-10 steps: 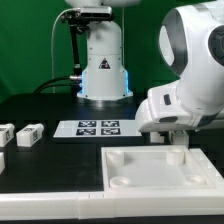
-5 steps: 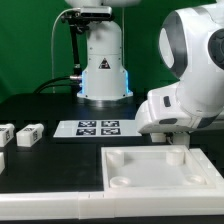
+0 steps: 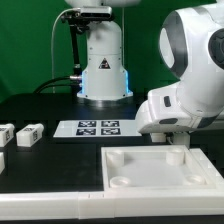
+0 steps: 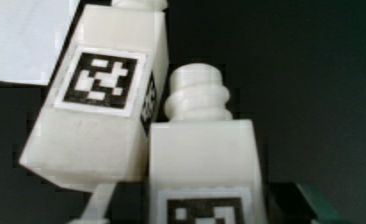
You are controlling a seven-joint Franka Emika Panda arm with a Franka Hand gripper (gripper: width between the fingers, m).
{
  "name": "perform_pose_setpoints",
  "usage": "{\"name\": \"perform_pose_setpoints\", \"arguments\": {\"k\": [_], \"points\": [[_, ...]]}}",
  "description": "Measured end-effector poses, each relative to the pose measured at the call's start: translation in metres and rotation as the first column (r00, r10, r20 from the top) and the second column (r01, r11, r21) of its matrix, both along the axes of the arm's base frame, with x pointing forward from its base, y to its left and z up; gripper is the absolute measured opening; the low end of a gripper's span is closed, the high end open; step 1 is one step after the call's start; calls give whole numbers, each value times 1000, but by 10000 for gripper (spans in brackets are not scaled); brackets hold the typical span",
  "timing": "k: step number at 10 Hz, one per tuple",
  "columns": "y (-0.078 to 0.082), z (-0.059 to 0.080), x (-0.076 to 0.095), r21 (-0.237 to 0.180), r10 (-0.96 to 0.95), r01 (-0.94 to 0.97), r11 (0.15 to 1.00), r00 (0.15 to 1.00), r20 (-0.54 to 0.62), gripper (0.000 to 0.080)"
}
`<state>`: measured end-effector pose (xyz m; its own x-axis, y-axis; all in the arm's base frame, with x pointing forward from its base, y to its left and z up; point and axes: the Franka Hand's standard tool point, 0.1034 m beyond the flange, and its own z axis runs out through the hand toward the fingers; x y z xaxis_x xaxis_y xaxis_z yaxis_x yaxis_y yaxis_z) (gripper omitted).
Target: Assemble one leg
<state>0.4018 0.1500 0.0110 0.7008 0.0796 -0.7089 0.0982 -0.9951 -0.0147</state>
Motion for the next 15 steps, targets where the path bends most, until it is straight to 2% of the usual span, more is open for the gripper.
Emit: {"name": "perform_pose_setpoints", "arguments": {"k": [1,2,3,4,5,6,8,9,10,12,13,14,15], "points": [[0,0,0,0,0,0,1000,1000,0,288],[-4,9,1,-7,-5,5,1000,1000,-7,288],[-9,27,3,-24,-15,15,1000,1000,-17,288],[-13,39,6,-38,-28,27,999,999,-16,288],[-14,48,10,-40,-24,23,999,1000,-5,289],[-15,66,17,-18,11,-11,1000,999,36,290],[-15,63,17,-14,10,-10,1000,999,50,290],[-12,61,28,7,2,-3,1000,985,175,290],[-13,63,24,16,-1,-3,1000,968,251,290],[-10,63,31,55,-20,-5,998,888,459,290],[-13,64,30,70,-28,-11,998,844,536,290],[-23,68,32,75,-35,-12,997,810,585,290],[-30,82,43,85,-65,12,996,756,651,290]]}}
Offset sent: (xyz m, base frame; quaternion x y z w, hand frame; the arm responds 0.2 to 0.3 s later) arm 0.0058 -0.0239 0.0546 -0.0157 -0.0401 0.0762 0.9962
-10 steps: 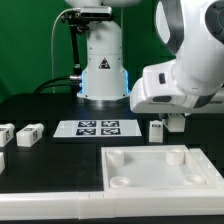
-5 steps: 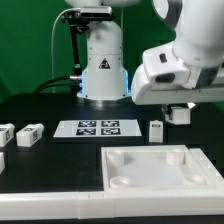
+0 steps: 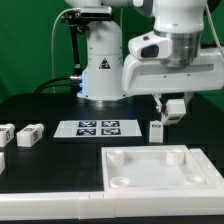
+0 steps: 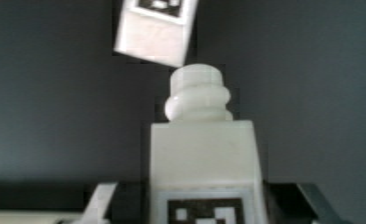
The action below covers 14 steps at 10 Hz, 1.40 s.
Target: Assemble one leg
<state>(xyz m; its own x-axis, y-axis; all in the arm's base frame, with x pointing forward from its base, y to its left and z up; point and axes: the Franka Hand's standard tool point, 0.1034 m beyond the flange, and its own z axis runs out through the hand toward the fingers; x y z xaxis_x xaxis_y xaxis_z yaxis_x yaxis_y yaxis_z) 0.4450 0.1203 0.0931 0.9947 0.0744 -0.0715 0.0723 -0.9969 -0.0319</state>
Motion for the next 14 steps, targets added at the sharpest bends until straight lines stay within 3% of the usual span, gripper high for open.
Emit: {"name": "perform_pose_setpoints", "arguments": {"k": [2,3,4,5,7,8,9,11,13,14], "points": [[-11,17,15,39,-72,66,997,977,200,290],[-6,31,33,74,-87,66,995,941,326,290],[-1,37,41,85,-83,55,995,927,365,290],[10,46,55,119,-83,29,992,873,480,290],[10,35,45,120,-76,18,993,862,500,290],[9,36,51,104,-43,-11,995,863,504,290],[4,38,70,75,8,-52,996,867,499,290],[5,39,111,62,40,-85,994,848,528,290],[2,25,139,39,81,-123,992,831,550,290],[1,16,145,37,84,-126,991,827,556,290]]}}
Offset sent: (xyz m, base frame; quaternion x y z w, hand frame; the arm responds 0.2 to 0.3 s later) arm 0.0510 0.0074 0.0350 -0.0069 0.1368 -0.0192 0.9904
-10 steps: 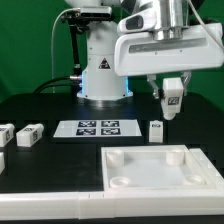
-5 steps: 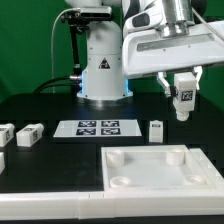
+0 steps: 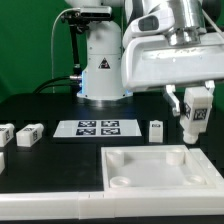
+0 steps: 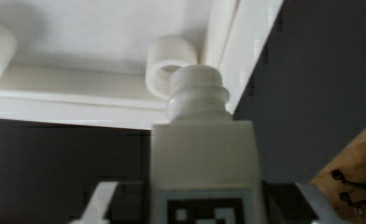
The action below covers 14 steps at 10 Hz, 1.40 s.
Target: Assemble one leg
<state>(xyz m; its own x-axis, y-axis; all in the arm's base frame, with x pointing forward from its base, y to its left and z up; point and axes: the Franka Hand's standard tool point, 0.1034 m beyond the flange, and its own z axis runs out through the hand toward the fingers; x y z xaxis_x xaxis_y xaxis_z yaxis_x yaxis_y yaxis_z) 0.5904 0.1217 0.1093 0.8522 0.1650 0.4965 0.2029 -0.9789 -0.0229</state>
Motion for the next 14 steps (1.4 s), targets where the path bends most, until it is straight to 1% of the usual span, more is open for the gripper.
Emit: {"name": "perform_pose_setpoints", "arguments": {"k": [2,3,4,7,13,14], "points": [[3,-15,8,3,1,-1,1000,1000,-2,290],[4,-17,12,4,1,-1,1000,1000,-1,290],[2,-20,15,2,0,0,1000,1000,0,290],[-4,-32,19,3,-11,11,1000,1000,7,290],[-3,-35,23,17,-18,17,1000,996,89,290],[-4,-43,20,15,-18,17,1000,997,76,290]]}}
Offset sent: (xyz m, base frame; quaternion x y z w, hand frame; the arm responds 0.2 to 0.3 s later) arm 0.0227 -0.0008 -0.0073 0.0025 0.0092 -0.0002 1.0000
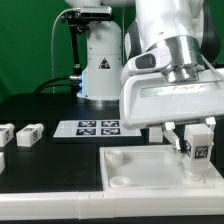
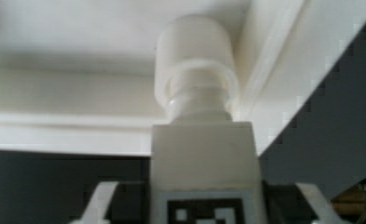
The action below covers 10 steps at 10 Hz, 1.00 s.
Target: Assemble one leg
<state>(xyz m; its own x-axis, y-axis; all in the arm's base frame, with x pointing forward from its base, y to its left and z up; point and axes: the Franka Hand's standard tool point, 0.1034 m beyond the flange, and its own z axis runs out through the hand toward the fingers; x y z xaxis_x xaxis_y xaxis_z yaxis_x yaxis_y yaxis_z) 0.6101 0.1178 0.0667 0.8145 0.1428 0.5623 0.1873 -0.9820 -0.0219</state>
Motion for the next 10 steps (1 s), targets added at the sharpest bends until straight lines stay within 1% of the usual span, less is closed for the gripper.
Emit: {"name": "perform_pose_setpoints", "arguments": {"k": [1,6,7,8,9,10], "points": [[-1,-5,-2,-1,0,0,1000,1000,-8,290],[0,-5,-2,-3,3,-3,1000,1000,-11,290],[0,-8,-3,-5,4,-4,1000,1000,-24,290],[0,-8,-3,-5,4,-4,1000,1000,-25,391],[0,-8,-3,-6,5,-5,1000,1000,-25,530],[0,-8,-3,-6,5,-5,1000,1000,-25,616]]}}
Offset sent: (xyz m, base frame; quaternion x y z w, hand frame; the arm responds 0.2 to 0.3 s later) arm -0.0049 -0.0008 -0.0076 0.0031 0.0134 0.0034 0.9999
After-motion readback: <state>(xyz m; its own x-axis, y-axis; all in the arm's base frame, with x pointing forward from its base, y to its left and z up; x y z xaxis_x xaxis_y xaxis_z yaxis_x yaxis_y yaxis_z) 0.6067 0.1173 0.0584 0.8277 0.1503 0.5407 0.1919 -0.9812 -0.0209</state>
